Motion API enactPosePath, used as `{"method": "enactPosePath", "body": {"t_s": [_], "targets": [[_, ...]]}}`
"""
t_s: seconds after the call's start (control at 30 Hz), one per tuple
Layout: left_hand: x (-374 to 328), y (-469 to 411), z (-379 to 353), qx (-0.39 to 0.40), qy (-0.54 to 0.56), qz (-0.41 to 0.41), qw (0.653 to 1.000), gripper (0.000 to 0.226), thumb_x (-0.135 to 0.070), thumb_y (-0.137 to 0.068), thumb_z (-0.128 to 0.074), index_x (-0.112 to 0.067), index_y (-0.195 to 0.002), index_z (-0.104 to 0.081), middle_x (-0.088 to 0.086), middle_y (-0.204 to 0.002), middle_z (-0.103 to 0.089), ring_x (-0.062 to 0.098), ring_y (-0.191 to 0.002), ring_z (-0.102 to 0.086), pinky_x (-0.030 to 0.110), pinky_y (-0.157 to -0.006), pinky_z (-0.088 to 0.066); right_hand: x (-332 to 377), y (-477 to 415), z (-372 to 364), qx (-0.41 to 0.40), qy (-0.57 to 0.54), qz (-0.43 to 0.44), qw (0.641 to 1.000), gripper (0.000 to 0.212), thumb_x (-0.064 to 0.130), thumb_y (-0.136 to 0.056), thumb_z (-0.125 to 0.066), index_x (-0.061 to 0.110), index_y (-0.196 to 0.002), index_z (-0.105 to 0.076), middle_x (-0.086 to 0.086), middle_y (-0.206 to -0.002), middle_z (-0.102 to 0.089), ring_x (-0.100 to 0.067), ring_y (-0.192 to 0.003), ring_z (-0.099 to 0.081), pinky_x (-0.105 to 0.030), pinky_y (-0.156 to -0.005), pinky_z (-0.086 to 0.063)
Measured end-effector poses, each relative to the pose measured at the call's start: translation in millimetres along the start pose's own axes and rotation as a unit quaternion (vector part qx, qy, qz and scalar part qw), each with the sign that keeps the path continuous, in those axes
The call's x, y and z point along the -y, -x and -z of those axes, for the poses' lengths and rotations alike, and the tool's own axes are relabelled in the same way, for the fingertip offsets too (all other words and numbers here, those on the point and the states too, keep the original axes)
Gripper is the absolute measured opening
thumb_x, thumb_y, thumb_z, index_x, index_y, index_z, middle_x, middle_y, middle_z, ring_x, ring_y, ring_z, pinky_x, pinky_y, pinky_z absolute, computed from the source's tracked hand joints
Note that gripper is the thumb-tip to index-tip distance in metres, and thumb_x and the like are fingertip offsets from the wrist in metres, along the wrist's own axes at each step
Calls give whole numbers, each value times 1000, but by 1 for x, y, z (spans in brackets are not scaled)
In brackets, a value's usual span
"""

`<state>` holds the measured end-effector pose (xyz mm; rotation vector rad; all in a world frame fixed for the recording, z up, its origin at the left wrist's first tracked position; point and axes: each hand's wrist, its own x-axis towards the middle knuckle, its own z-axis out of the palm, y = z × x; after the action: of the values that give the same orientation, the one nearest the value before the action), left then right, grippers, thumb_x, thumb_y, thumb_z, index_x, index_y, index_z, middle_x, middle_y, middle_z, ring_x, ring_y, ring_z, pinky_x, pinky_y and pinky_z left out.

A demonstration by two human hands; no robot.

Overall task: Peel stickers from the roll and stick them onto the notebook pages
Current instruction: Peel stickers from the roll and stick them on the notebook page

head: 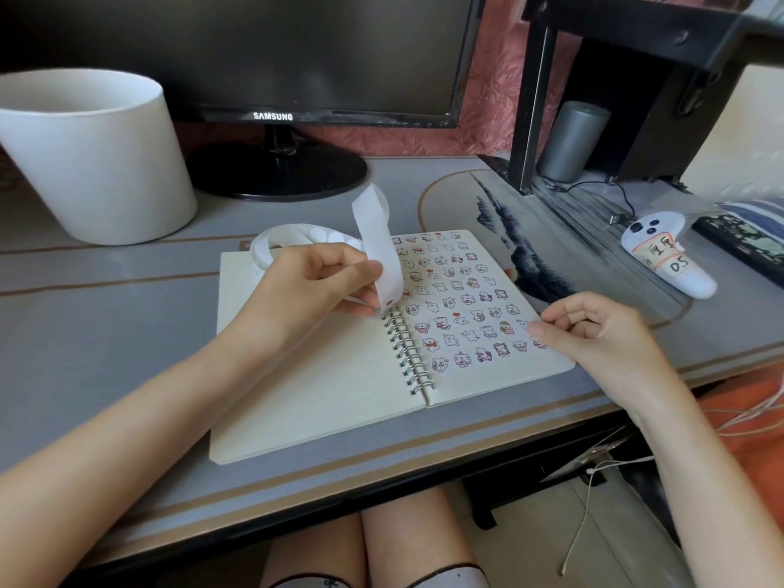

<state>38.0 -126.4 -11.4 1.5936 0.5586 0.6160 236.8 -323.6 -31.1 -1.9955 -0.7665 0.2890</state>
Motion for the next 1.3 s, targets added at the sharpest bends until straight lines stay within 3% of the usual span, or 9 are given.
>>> {"method": "enactPosePath", "body": {"t_s": [0.17, 0.53, 0.67, 0.77, 1.03, 1.3], "targets": [[-1, 1, 0, 0, 1, -3, 1000, 18, -9, -90, -58, -2, -75, -65, 0, -58, -67, 12, -58, -66, 20, -67, -57, -1, 2, 5, 8, -12, -8, 1000, 6, 8, -83, -69, 14, -83, -66, -2, -74, -62, 2, -48, -48, -8, -44, -37], [-3, 2, -1, 2, 10, -4, 1000, 18, -8, -91, -57, -2, -75, -63, -1, -57, -66, 10, -58, -66, 17, -62, -55, 1, 5, 10, 48, -32, -16, 998, 14, -3, -85, -63, 11, -87, -65, -3, -75, -59, 0, -47, -47, -10, -42, -36], [-3, 2, -1, 0, 12, -6, 1000, 18, -9, -91, -57, -3, -75, -64, -1, -58, -66, 10, -58, -66, 17, -63, -55, 8, 5, 6, -19, -49, 31, 998, 16, -1, -86, -62, 15, -87, -64, -3, -79, -61, 0, -52, -49, -8, -49, -40], [-2, 1, 0, -4, 5, -10, 1000, 19, -11, -91, -57, -5, -75, -64, -2, -59, -67, 11, -59, -66, 18, -66, -55, 23, 4, -2, -65, -48, 103, 991, 20, 4, -86, -64, 24, -83, -63, 1, -82, -64, -6, -67, -53, -13, -62, -44], [-1, 0, 2, -7, 5, -23, 1000, 19, -11, -92, -55, -4, -77, -63, -2, -59, -66, 11, -60, -65, 23, -68, -58, 67, 6, -61, 74, -58, 219, 971, 12, 14, -83, -71, 19, -92, -64, 6, -91, -69, -8, -88, -63, -23, -74, -48], [-3, -1, 4, -18, 22, -33, 999, 19, -11, -94, -52, 2, -87, -63, 14, -78, -63, 13, -69, -63, 25, -70, -58, 79, 1, -86, 114, -138, 212, 961, 21, 6, -78, -74, 21, -83, -61, 11, -74, -66, -2, -76, -62, -24, -70, -45]]}}
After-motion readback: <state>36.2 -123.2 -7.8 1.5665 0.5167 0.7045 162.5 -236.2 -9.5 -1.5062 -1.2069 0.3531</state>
